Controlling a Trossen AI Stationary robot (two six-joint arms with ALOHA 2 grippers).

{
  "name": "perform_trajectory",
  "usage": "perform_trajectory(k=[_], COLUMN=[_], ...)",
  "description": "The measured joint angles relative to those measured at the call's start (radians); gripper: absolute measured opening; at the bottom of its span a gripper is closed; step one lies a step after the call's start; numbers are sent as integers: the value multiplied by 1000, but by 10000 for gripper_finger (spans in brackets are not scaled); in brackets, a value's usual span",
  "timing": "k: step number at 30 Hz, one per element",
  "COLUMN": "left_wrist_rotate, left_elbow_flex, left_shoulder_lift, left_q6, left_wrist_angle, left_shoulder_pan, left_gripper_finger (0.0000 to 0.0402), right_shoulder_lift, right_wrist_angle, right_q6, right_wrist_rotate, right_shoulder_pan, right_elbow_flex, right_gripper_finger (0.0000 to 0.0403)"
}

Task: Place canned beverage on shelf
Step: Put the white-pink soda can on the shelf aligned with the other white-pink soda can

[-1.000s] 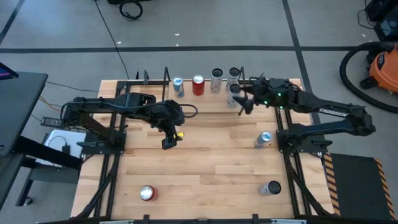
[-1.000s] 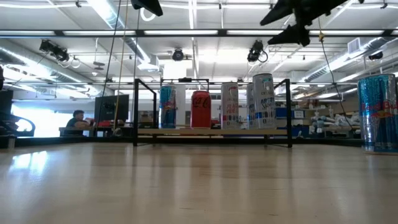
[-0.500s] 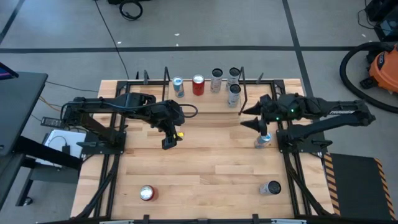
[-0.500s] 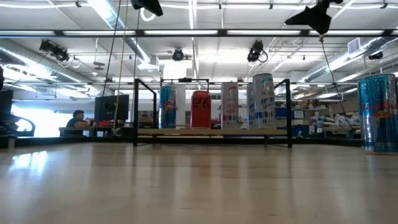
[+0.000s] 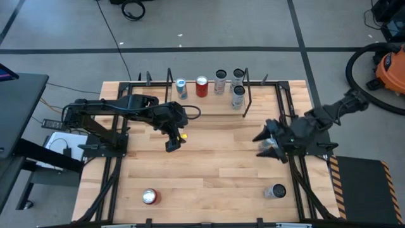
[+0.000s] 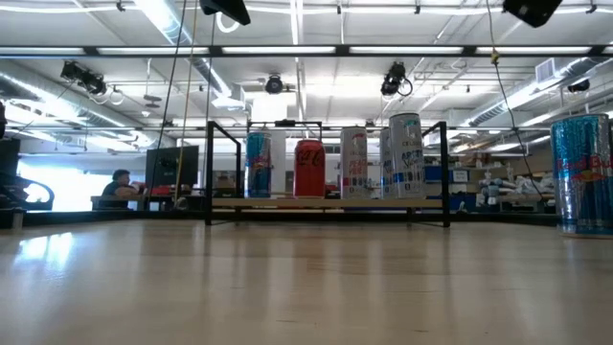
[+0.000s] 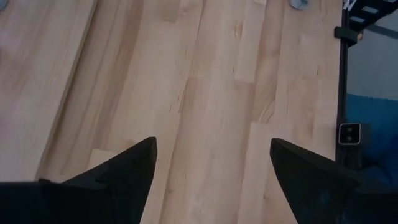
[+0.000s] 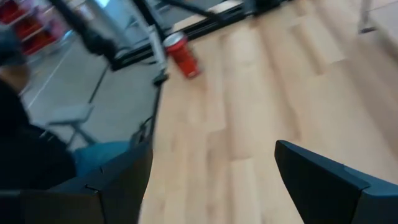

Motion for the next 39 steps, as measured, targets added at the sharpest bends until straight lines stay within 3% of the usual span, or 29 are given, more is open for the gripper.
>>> perform_trajectory(k=[11, 17, 26, 30, 39], left_wrist_rotate=[0, 0, 0, 0, 0], left_elbow_flex=[0, 0, 0, 0, 0], left_shoulder_lift=[0, 0, 0, 0, 0], left_q6=[-5, -7, -39, -67, -156], left_wrist_angle=[6, 19, 109, 154, 172], left_shoulder_pan=[0, 0, 0, 0, 0], left_gripper_finger=[316, 316, 316, 316, 316], right_shoulder_lift=[68, 132, 208, 215, 212], right_wrist_angle=[68, 174, 183, 166, 37], right_q6=[37, 47, 155, 173, 284], right_wrist_rotate=[-28, -107, -281, -239, 23], right_shoulder_pan=[164, 164, 208, 291, 518], right_elbow_flex=[0, 0, 0, 0, 0], right_gripper_finger=[347, 347, 347, 347, 347])
